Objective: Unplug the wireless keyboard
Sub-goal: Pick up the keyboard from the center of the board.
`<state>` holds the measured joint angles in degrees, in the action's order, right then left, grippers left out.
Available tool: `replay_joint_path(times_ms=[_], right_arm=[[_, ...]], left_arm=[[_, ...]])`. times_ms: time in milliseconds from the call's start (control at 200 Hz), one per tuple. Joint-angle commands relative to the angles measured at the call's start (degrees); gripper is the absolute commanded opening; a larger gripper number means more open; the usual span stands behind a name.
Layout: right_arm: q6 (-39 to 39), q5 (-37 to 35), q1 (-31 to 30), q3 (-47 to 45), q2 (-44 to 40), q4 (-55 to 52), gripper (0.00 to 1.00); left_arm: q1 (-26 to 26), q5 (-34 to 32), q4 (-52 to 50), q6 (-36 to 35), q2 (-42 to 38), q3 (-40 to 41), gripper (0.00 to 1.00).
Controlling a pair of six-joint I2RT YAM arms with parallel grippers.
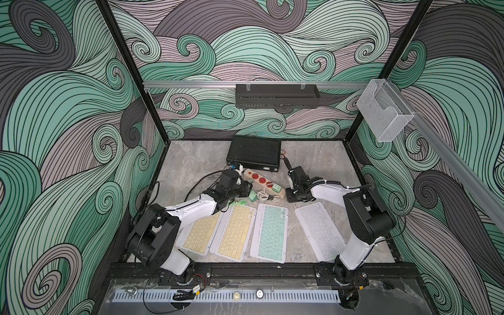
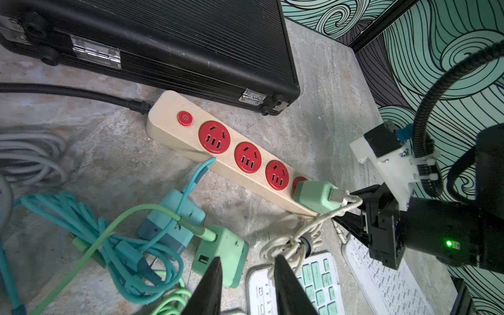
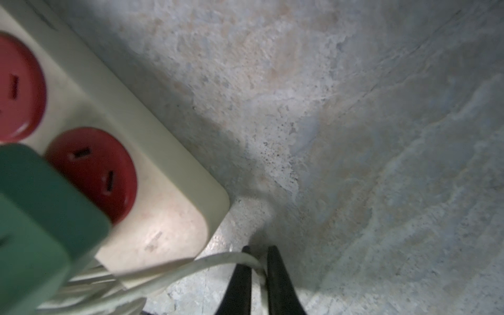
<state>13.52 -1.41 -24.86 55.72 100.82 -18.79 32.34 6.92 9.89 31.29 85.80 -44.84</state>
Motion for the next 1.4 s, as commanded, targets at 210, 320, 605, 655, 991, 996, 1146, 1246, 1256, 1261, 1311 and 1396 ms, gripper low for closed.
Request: replay_joint_path(times_ms=[210, 320, 605, 655, 991, 996, 1146, 1246, 1256, 1261, 1311, 1396], right_arm=[[2.39, 0.68, 0.25, -5.47, -8.36, 5.6, 0.0], [3.9, 1.58, 0.17, -7.74, -11.46, 8.35, 0.0], [10.87, 3.0, -0.01, -13.61, -15.82, 16.25, 0.0], [14.09, 4.27, -0.01, -13.99, -17.08, 16.59, 0.0], [17.63, 3.52, -1.48, -15.36, -22.37, 21.07, 0.0], [17.57, 3.52, -1.49, -15.37, -22.48, 20.98, 0.0], [16.62, 1.9, -1.5, -17.27, -26.0, 20.72, 0.0], [17.63, 2.07, -1.52, -18.9, -26.87, 22.61, 0.0], [17.71, 2.19, -1.51, -18.94, -26.85, 22.64, 0.0], [17.74, 2.28, -1.51, -18.96, -26.83, 22.65, 0.0], [18.07, 2.73, -1.46, -18.89, -26.64, 22.57, 0.0], [18.86, 4.25, -1.59, -19.03, -25.69, 23.39, 0.0]], left_arm=[[0.37, 1.68, 4.01, 2.74, -2.05, 1.77, 0.34], [0.69, 1.28, 6.0, 3.83, -3.89, 3.8, 0.34], [4.28, -4.93, 7.89, 10.57, -13.77, 8.65, 0.36], [4.97, -4.81, 8.45, 13.17, -14.85, 9.3, 0.36], [18.42, -10.86, 10.21, 17.69, -13.23, 9.35, 0.38], [18.57, -11.09, 10.22, 17.72, -13.13, 9.34, 0.38], [23.3, -14.47, 14.91, 20.44, -9.77, 10.18, 0.38], [26.95, -16.92, 18.73, 22.22, -5.75, 10.07, 0.38], [27.2, -17.06, 19.06, 22.34, -5.23, 9.96, 0.38], [27.36, -17.13, 19.22, 22.42, -5.0, 9.91, 0.38], [28.49, -17.35, 20.82, 23.07, -1.47, 9.17, 0.38], [29.66, -17.12, 24.37, 24.2, 3.45, 7.99, 0.37]])
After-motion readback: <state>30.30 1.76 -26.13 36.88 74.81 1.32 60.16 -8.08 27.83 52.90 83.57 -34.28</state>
